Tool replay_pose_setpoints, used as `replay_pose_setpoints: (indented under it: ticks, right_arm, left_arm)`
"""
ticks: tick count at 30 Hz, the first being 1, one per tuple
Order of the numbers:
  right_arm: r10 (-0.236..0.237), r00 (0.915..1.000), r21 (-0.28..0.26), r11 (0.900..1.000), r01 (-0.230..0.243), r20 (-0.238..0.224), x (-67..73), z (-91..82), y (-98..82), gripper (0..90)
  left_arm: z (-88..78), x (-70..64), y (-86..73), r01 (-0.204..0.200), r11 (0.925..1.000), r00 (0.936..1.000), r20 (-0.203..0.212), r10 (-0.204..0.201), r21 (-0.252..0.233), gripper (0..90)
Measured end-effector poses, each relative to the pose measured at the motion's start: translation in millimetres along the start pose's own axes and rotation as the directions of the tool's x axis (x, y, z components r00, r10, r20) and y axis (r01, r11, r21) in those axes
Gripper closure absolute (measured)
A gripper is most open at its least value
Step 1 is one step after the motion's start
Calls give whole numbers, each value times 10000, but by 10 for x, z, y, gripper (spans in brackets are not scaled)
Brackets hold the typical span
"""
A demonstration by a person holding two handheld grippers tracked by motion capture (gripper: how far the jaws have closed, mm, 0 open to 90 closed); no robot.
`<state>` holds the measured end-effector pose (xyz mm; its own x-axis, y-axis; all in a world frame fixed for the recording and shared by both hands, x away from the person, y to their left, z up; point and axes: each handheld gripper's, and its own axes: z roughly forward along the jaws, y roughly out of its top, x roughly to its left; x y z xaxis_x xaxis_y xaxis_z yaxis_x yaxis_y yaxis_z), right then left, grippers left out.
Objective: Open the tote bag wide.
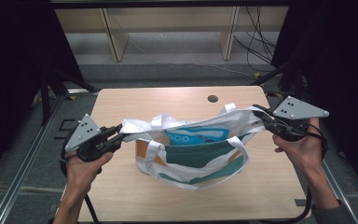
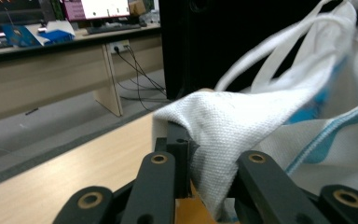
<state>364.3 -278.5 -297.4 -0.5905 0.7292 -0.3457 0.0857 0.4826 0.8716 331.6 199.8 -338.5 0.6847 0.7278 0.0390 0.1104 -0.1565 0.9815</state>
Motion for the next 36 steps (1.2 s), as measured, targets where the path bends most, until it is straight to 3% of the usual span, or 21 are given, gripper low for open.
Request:
replay_pose_setpoints:
  ticks: [3, 8, 9, 10, 11, 17, 19, 21, 23, 24, 25, 27, 29, 30, 31, 34, 36]
  right_arm:
    - [26, 9999, -109, 9999, -27, -107, 17, 7, -70, 880]
    - [146, 9996, -270, 9995, -140, 231, 103, 2, -178, 879]
    - [521, 9979, -531, 9973, -500, 394, 111, 23, -243, 878]
    - [521, 9979, -531, 9973, -500, 394, 111, 23, -243, 878]
    - [495, 9975, -186, 9986, -486, 505, 86, 90, -278, 877]
    - [652, 9962, 10, 9979, -654, 577, 76, 178, -354, 877]
    - [551, 9975, 127, 9984, -557, 443, 99, 230, -391, 878]
    - [410, 9986, 235, 9988, -418, 327, 121, 275, -412, 877]
    - [471, 9986, 487, 9977, -482, 225, 149, 314, -436, 877]
    - [503, 9986, 572, 9970, -513, 182, 163, 338, -452, 877]
    - [471, 9988, 622, 9969, -478, 126, 172, 365, -470, 877]
    - [463, 9989, 816, 9956, -467, 67, 192, 403, -512, 876]
    - [459, 9989, 969, 9943, -453, -42, 194, 418, -558, 876]
    - [476, 9989, 1100, 9928, -472, -18, 198, 420, -578, 875]
    - [476, 9989, 1100, 9928, -472, -18, 198, 420, -578, 875]
    - [506, 9985, 1495, 9877, -469, -209, 205, 447, -712, 874]
    - [575, 9978, 1672, 9846, -512, -331, 213, 474, -802, 874]
  left_arm:
    - [23, 4, -94, 65, 9995, 10000, 69, -68, 310, 795]
    - [89, 24, -130, 274, 9984, 9996, -48, -272, 504, 790]
    - [114, 32, -127, 301, 9984, 9995, -18, -301, 484, 788]
    - [144, 44, -122, 296, 9982, 9996, -37, -295, 517, 788]
    - [231, 71, -132, 507, 9974, 9987, -121, -501, 514, 787]
    - [418, 224, -248, 1040, 9924, 9945, -178, -1030, 658, 785]
    - [481, 272, -361, 1297, 9866, 9915, -238, -1279, 988, 782]
    - [501, 293, -393, 1292, 9854, 9916, -231, -1274, 1113, 781]
    - [568, 323, -505, 1621, 9771, 9868, -276, -1598, 1381, 780]
    - [568, 323, -505, 1621, 9771, 9868, -276, -1598, 1381, 780]
    - [605, 339, -557, 1779, 9709, 9840, -327, -1749, 1600, 780]
    - [622, 354, -581, 1779, 9712, 9840, -216, -1767, 1587, 779]
    - [643, 336, -634, 1777, 9663, 9839, -123, -1785, 1865, 778]
    - [651, 328, -657, 1519, 9666, 9882, -102, -1531, 2066, 778]
    - [664, 303, -703, 1437, 9605, 9894, -129, -1448, 2385, 778]
    - [726, 298, -827, 1687, 9501, 9842, 77, -1768, 2624, 773]
    - [759, 280, -885, 1587, 9445, 9851, 186, -1711, 2876, 771]
